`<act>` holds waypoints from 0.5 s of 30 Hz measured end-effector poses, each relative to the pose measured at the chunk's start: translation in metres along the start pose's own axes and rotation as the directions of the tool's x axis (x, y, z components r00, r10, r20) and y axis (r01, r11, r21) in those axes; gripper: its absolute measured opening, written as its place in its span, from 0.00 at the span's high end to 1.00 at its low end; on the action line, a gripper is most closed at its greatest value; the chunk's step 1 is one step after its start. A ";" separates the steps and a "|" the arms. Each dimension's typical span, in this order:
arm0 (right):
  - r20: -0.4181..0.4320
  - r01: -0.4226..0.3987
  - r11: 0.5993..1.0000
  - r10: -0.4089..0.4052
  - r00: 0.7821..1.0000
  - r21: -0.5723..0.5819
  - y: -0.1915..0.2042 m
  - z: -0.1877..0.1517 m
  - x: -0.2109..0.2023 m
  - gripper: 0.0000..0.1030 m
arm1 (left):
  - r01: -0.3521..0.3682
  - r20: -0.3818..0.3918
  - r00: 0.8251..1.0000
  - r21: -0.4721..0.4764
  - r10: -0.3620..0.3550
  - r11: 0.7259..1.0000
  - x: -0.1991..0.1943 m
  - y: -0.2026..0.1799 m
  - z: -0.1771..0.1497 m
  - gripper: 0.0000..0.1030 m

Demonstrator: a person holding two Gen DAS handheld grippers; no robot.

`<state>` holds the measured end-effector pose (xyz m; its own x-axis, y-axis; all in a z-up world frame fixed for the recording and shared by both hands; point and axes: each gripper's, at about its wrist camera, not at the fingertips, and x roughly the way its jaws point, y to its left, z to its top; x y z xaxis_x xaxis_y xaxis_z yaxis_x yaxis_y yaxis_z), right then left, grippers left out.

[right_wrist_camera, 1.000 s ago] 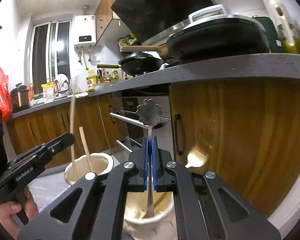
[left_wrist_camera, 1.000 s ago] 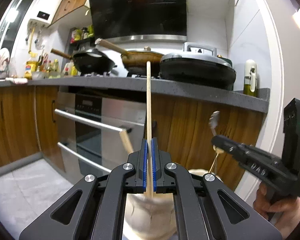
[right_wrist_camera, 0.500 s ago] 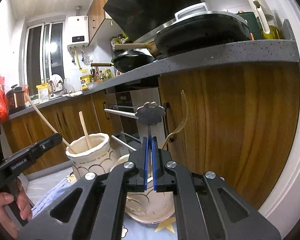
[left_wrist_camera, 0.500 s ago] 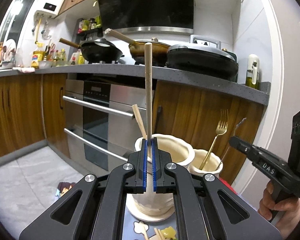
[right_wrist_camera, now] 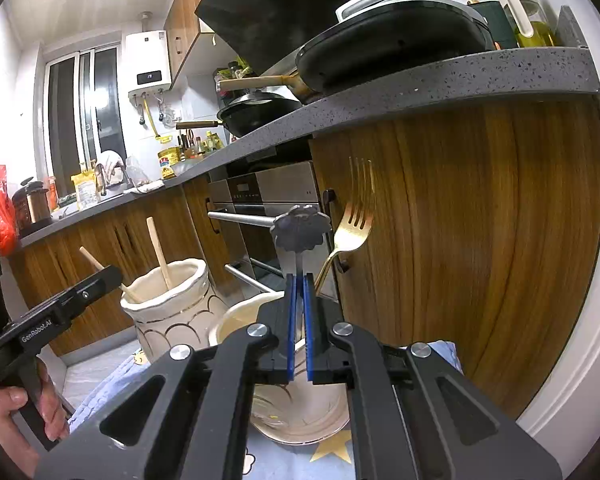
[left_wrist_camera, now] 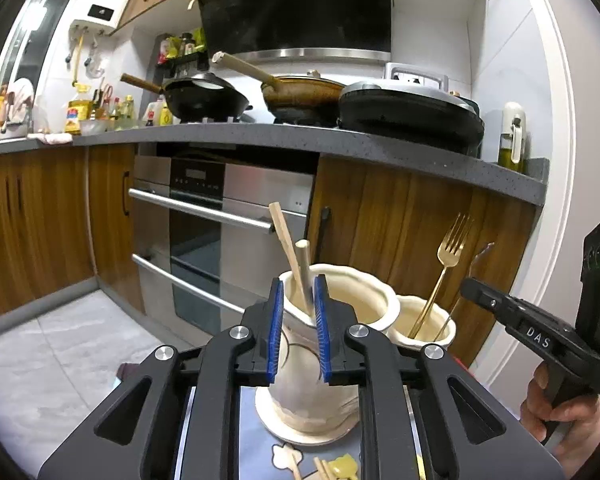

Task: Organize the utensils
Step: 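Open the left gripper to drop the chopstick while the right gripper drops the spoon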

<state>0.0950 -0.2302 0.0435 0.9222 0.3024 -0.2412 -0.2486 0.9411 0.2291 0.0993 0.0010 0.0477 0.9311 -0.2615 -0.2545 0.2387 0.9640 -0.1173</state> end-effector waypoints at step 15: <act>-0.016 0.015 0.998 -0.014 1.000 0.057 -0.011 0.001 0.006 0.97 | 0.004 -0.007 1.000 -0.025 -0.004 1.000 -0.004 0.005 0.000 0.67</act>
<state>0.1039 -0.2387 0.0407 0.9207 0.2914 -0.2595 -0.2173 0.9353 0.2792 0.0968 0.0074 0.0483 0.9281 -0.2659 -0.2606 0.2356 0.9614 -0.1418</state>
